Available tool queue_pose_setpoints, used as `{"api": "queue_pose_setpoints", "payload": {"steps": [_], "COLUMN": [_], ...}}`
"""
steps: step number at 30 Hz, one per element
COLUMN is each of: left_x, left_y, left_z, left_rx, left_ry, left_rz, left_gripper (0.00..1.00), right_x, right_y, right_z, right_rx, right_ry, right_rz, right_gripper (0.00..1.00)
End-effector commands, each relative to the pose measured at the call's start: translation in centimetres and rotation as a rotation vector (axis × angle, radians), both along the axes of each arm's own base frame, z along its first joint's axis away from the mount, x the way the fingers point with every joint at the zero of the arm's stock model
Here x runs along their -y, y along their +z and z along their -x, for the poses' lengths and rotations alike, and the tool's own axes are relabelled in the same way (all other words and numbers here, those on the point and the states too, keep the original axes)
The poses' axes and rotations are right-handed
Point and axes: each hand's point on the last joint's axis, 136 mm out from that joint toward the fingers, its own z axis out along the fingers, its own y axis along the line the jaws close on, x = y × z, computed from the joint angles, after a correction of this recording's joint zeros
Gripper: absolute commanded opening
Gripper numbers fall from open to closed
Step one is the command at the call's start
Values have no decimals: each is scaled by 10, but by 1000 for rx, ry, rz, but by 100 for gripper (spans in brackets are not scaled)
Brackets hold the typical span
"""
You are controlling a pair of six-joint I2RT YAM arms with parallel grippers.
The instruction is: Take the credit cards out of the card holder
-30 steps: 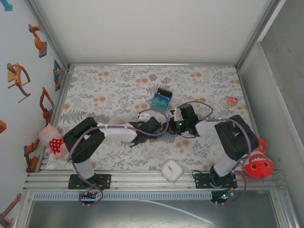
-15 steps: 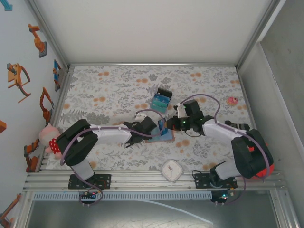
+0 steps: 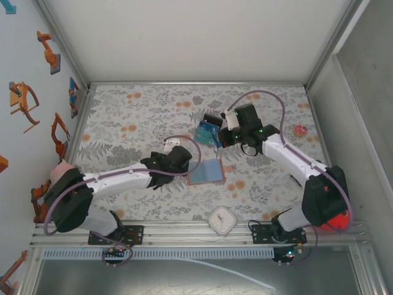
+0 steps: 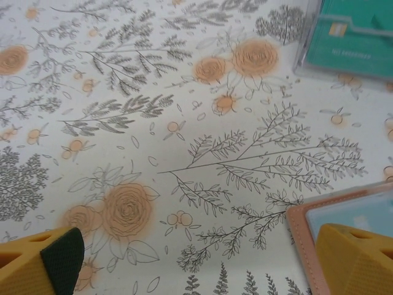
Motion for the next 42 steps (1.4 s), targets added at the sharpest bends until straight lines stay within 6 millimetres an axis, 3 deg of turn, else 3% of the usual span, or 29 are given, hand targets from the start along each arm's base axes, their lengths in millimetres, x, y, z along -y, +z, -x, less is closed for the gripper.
{"api": "queue_pose_setpoints", "payload": {"steps": [1,3,9,17,33,42], "left_x": [-22,-27,-41,-56,-67,-68], "left_y": [9,14,29,43,55,57], "left_z": [6,10,17,22,24,23], "left_rx": [20,34,74,115,150,158], "left_ry": [69,87,117,134,148,148], "left_rz": [20,57,134,166,174,174], "left_gripper": [97,97,97,97,97,97], "right_x": [7,2,-20,-28,-23,-24], "right_y": [0,6,7,-12,-50,-67], "right_z": [-24,-40,-61,-78,-98,-94], "right_rx": [99,158,229,238,200,143], "right_ry": [64,89,248,354,418,464], "right_rz": [161,186,220,297,401,413], "right_gripper": [0,0,0,0,0,0]}}
